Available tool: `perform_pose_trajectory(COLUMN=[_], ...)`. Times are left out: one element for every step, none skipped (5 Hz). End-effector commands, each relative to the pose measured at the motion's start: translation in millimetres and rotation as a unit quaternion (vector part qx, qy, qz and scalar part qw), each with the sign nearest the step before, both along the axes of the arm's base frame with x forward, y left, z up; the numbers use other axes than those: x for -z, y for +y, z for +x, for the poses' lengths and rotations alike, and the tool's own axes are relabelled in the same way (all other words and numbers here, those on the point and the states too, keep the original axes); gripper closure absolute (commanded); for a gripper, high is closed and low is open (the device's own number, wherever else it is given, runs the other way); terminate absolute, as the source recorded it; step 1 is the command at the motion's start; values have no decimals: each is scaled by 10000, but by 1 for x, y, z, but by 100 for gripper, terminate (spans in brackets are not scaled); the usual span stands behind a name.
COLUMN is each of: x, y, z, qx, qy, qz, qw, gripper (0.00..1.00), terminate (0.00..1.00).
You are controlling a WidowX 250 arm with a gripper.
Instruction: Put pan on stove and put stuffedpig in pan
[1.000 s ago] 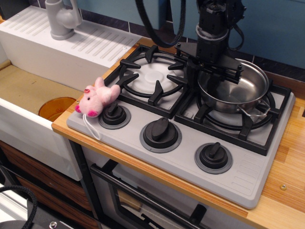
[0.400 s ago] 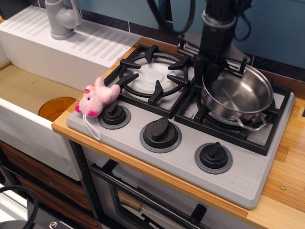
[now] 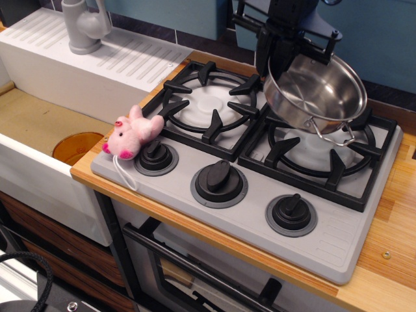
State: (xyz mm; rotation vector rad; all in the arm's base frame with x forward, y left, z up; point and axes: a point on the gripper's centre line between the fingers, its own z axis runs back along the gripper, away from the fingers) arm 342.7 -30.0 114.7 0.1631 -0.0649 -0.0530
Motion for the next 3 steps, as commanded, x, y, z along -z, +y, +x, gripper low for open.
perform_pose_trajectory(x=[-40, -43, -43], y=[40, 65, 90], z=[21, 29, 39], qx=[416, 594, 716], qy=[-319, -336, -382], qz=[9, 55, 143], qw=[9986, 9977, 9966], gripper=[100, 100, 100], terminate=[0, 0, 0])
